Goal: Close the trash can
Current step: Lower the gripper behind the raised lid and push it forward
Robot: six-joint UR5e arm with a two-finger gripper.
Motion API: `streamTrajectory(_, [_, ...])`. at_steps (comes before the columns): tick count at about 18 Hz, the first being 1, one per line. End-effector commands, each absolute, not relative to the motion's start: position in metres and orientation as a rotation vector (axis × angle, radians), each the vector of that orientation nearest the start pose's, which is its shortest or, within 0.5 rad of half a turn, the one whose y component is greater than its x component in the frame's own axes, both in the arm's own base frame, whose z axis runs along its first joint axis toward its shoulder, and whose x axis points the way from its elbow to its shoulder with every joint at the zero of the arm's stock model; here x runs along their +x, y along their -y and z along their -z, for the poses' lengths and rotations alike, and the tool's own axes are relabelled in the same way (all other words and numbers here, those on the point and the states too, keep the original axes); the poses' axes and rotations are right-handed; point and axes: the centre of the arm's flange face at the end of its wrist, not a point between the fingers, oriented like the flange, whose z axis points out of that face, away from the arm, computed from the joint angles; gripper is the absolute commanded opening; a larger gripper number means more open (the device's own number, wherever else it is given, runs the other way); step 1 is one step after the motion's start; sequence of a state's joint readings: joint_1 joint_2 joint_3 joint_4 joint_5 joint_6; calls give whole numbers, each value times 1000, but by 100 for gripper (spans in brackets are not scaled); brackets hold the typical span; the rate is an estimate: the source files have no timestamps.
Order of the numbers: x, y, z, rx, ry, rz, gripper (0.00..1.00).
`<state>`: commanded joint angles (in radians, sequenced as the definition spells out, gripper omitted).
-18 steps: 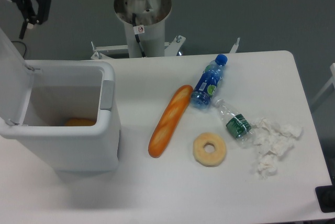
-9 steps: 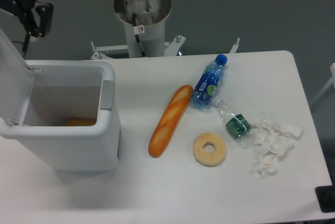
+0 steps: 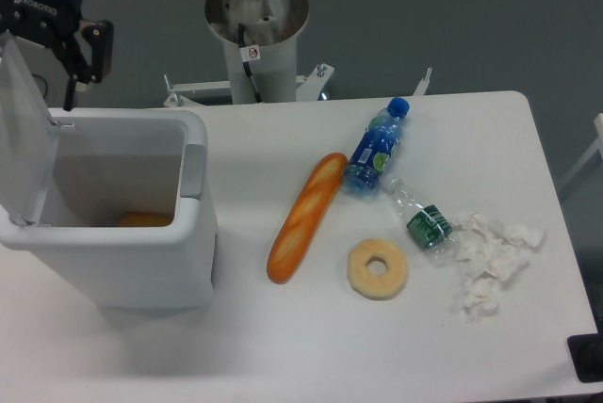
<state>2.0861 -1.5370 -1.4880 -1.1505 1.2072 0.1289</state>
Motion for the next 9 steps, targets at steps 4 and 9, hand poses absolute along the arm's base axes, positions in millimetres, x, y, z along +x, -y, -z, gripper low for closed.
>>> streamTrajectory(4, [-127,-521,-603,-2482,405,199,100])
streamTrajectory(9, [-149,-522,-596,-2485,449,190,100])
